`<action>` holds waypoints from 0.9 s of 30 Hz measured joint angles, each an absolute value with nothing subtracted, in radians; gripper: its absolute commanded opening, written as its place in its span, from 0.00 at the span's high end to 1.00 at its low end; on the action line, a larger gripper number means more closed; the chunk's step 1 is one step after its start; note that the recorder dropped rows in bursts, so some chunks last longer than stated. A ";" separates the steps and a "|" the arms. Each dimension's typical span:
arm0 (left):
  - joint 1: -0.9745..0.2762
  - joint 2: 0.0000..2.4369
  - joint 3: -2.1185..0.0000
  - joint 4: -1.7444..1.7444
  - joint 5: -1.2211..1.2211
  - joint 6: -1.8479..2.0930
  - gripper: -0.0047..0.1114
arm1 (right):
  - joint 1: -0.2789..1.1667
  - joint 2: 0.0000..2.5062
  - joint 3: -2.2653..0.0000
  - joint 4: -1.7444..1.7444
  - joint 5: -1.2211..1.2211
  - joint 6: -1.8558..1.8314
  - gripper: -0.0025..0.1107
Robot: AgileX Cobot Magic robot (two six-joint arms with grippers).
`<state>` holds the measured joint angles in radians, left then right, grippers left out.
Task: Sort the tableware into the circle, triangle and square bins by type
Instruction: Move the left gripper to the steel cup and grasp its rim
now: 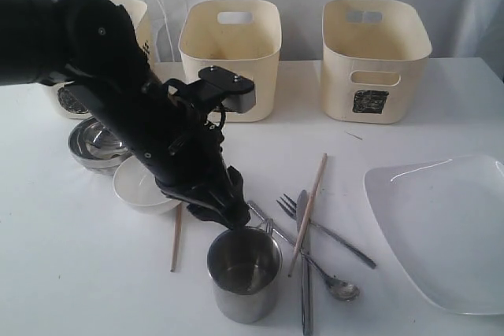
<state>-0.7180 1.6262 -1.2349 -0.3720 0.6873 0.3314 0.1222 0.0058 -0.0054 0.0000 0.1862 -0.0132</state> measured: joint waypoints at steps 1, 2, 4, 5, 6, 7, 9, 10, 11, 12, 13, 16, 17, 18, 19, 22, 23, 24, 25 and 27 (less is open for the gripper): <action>-0.718 1.626 -1.213 -0.376 0.687 0.331 0.48 | 0.122 0.006 -0.005 0.000 0.186 -0.013 0.98; -0.718 1.626 -1.200 -0.376 0.685 0.331 0.48 | 0.122 0.006 -0.005 0.000 0.186 -0.013 0.98; -0.718 1.626 -1.149 -0.379 0.657 0.331 0.48 | 0.122 0.006 -0.005 0.000 0.186 -0.013 0.98; -0.718 1.626 -1.136 -0.380 0.638 0.331 0.48 | 0.122 0.006 -0.005 0.000 0.186 -0.013 0.98; -0.718 1.626 -1.123 -0.382 0.616 0.331 0.48 | 0.122 0.006 -0.005 0.000 0.186 -0.013 0.98; -0.718 1.626 -1.113 -0.384 0.601 0.331 0.48 | 0.122 0.006 -0.005 0.000 0.186 -0.013 0.98; -0.718 1.626 -1.101 -0.392 0.572 0.331 0.48 | 0.122 0.006 -0.005 0.000 0.186 -0.013 0.98; -0.718 1.626 -1.092 -0.392 0.557 0.331 0.48 | 0.122 0.006 -0.005 0.000 0.186 -0.013 0.98; -0.718 1.626 -1.088 -0.394 0.545 0.331 0.48 | 0.122 0.006 -0.005 0.000 0.186 -0.013 0.98; -0.718 1.626 -1.084 -0.394 0.535 0.334 0.48 | 0.122 0.006 -0.005 0.000 0.186 -0.013 0.98; -0.718 1.628 -1.084 -0.397 0.528 0.334 0.48 | 0.122 0.006 -0.005 0.000 0.186 -0.013 0.98; -0.718 1.647 -1.084 -0.399 0.506 0.334 0.48 | 0.122 0.006 -0.005 0.000 0.186 -0.013 0.98; -0.718 1.657 -1.084 -0.399 0.502 0.334 0.48 | 0.122 0.006 -0.005 0.000 0.186 -0.013 0.98; -0.718 1.666 -1.084 -0.399 0.497 0.334 0.48 | 0.122 0.006 -0.005 0.000 0.186 -0.013 0.98; -0.718 1.676 -1.084 -0.399 0.489 0.334 0.48 | 0.122 0.006 -0.005 0.000 0.186 -0.013 0.98; -0.718 1.709 -1.084 -0.399 0.479 0.334 0.48 | 0.122 0.006 -0.005 0.000 0.186 -0.013 0.98; -0.718 1.719 -1.084 -0.399 0.477 0.334 0.48 | 0.122 0.006 -0.005 0.000 0.186 -0.013 0.98; -0.718 1.728 -1.084 -0.399 0.476 0.336 0.50 | 0.122 0.006 -0.005 0.000 0.186 -0.013 0.98; -0.718 1.737 -1.084 -0.399 0.472 0.338 0.52 | 0.122 0.006 -0.005 0.000 0.186 -0.013 0.98; -0.718 1.748 -1.084 -0.399 0.460 0.341 0.68 | 0.122 0.006 -0.005 0.000 0.186 -0.013 0.98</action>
<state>-0.7180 1.7482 -1.0837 -0.3989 0.4599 0.3410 0.1222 0.0058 -0.0054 0.0000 0.1862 -0.0132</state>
